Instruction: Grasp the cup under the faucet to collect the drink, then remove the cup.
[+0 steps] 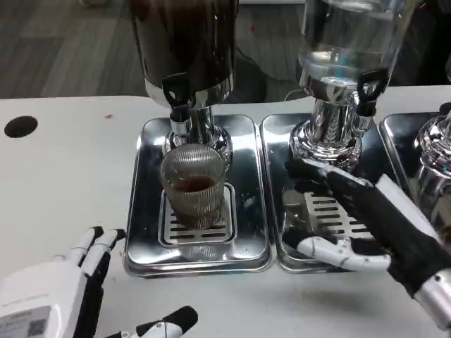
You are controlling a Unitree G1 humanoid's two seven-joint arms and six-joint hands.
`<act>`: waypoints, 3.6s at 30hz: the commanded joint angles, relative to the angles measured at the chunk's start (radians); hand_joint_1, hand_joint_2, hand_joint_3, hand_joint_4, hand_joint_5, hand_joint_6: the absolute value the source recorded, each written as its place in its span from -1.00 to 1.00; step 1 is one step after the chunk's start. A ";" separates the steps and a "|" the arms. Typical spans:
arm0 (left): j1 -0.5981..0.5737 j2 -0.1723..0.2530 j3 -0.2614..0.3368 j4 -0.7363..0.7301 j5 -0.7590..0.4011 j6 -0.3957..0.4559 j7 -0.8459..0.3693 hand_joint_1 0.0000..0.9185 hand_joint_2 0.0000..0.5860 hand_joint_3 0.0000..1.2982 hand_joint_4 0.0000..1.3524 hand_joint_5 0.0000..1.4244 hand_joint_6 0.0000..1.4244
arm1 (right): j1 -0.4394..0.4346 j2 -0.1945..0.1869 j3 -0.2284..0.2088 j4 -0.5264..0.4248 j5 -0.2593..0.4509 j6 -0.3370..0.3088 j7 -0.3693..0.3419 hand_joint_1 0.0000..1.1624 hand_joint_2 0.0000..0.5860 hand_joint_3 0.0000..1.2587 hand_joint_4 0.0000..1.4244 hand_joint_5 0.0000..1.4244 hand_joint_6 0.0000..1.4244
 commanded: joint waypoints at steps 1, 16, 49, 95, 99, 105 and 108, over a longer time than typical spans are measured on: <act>0.014 0.005 0.022 -0.013 -0.008 -0.012 -0.003 -1.00 -0.87 -0.73 -0.90 -0.76 -0.38 | -0.078 0.031 0.032 0.030 -0.029 0.061 -0.022 0.10 -0.58 -0.75 -0.83 -0.79 -0.88; 0.069 -0.005 0.034 -0.034 -0.009 -0.058 0.003 -1.00 -0.86 -0.73 -0.90 -0.76 -0.38 | -0.170 0.157 0.128 0.062 -0.159 0.193 -0.158 0.11 -0.70 -0.80 -0.81 -0.81 -0.96; 0.182 -0.014 0.182 -0.093 -0.127 -0.180 0.001 -1.00 -0.83 -0.68 -0.86 -0.75 -0.38 | -0.445 0.349 0.246 0.452 -0.253 0.191 -0.364 0.07 -0.87 -0.84 -0.84 -0.86 -1.00; 0.092 -0.029 0.205 -0.099 -0.155 -0.171 -0.111 -1.00 -0.80 -0.58 -0.76 -0.71 -0.35 | -0.464 0.347 0.237 0.581 -0.245 0.144 -0.408 0.32 -0.91 -0.80 -0.85 -0.86 -1.00; 0.091 -0.029 0.207 -0.095 -0.156 -0.170 -0.112 -1.00 -0.80 -0.57 -0.74 -0.71 -0.35 | -0.470 0.352 0.232 0.604 -0.233 0.127 -0.403 0.32 -0.92 -0.74 -0.79 -0.81 -1.00; 0.090 -0.031 0.210 -0.090 -0.154 -0.166 -0.114 -1.00 -0.80 -0.57 -0.74 -0.70 -0.35 | -0.473 0.358 0.213 0.631 -0.205 0.076 -0.400 0.34 -0.91 -0.68 -0.73 -0.71 -0.87; 0.089 -0.032 0.207 -0.089 -0.151 -0.164 -0.117 -1.00 -0.80 -0.57 -0.74 -0.70 -0.35 | -0.475 0.360 0.204 0.642 -0.183 0.059 -0.385 0.34 -0.91 -0.67 -0.72 -0.68 -0.81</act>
